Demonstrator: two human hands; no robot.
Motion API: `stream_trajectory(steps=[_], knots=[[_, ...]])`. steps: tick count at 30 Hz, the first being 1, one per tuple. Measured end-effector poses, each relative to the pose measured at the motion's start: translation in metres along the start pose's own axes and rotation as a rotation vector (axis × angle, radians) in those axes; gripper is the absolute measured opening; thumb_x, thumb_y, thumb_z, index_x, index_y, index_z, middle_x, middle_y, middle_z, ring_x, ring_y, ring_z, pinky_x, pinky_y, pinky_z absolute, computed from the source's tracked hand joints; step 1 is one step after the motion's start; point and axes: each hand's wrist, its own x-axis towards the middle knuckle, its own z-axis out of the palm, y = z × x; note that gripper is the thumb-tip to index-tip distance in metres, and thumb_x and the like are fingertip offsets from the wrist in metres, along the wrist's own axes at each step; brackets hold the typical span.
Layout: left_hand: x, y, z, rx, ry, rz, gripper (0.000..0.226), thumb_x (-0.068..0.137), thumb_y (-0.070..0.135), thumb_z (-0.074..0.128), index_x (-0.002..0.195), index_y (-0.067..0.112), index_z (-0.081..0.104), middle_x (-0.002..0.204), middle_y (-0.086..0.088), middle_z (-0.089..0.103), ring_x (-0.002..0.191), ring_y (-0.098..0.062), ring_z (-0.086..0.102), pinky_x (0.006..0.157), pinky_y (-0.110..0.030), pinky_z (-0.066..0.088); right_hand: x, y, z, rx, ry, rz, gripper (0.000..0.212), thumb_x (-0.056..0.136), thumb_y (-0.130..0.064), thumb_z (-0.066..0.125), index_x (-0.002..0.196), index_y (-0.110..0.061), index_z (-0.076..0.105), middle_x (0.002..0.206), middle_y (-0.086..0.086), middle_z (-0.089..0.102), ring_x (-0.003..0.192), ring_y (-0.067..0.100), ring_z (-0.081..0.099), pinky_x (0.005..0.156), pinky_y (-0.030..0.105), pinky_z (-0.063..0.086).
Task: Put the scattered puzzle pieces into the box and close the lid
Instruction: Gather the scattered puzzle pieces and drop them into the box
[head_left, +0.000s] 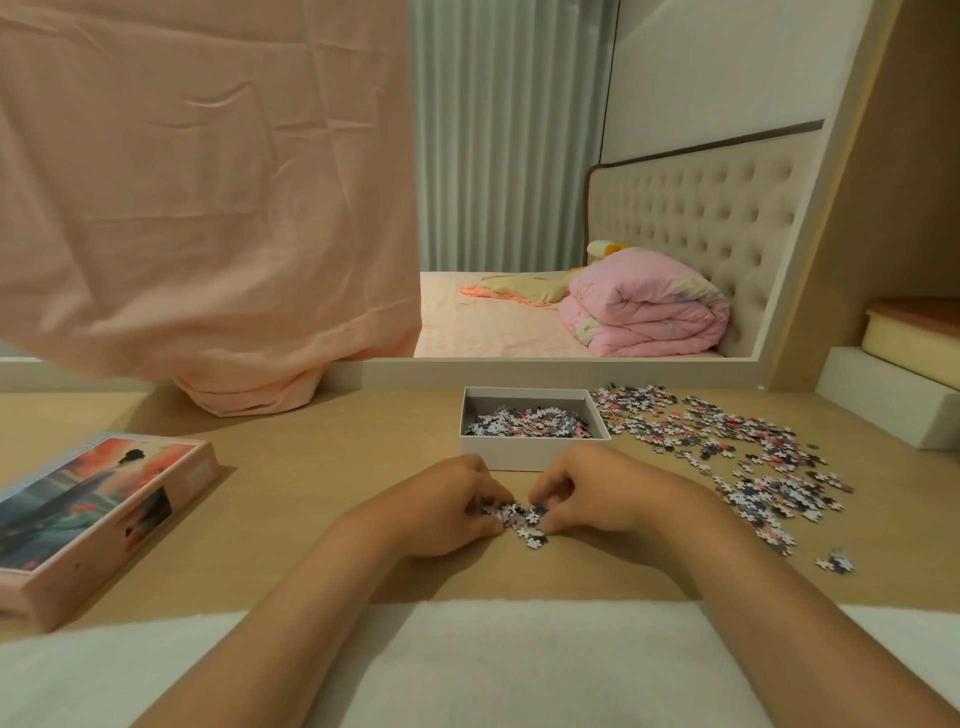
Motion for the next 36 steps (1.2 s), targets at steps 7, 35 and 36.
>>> stream_trajectory(steps=[7,35,36], knots=[[-0.004,-0.007,-0.002,-0.012,-0.04,-0.132,0.053,0.088,0.048,0.064,0.137,0.03,0.053,0.116,0.009,0.044,0.098,-0.005,0.046,0.09,-0.023,0.037,-0.007,-0.01,-0.003,-0.07,-0.107,0.022,0.07,0.077,-0.048,0.08,0.138,-0.023,0.056,0.107,-0.004,0.062,0.096,0.013,0.061,0.092,0.032,0.051],[0.008,0.0,0.006,-0.469,0.286,-0.322,0.007,0.077,0.014,0.08,0.081,0.019,0.076,0.077,0.0,0.074,0.069,-0.008,0.063,0.071,-0.03,0.053,0.024,-0.01,0.027,0.645,0.182,0.155,0.015,0.074,-0.002,0.084,0.083,-0.01,0.077,0.08,0.015,0.075,0.065,0.029,0.066,0.073,0.045,0.061],[0.009,0.001,0.004,-0.583,0.299,-0.329,0.009,0.077,0.009,0.079,0.082,0.015,0.076,0.077,-0.004,0.075,0.068,-0.01,0.065,0.072,-0.032,0.056,0.023,-0.01,0.026,0.73,0.211,0.158,0.016,0.073,0.002,0.083,0.084,-0.007,0.076,0.079,0.017,0.073,0.063,0.03,0.062,0.068,0.043,0.059]])
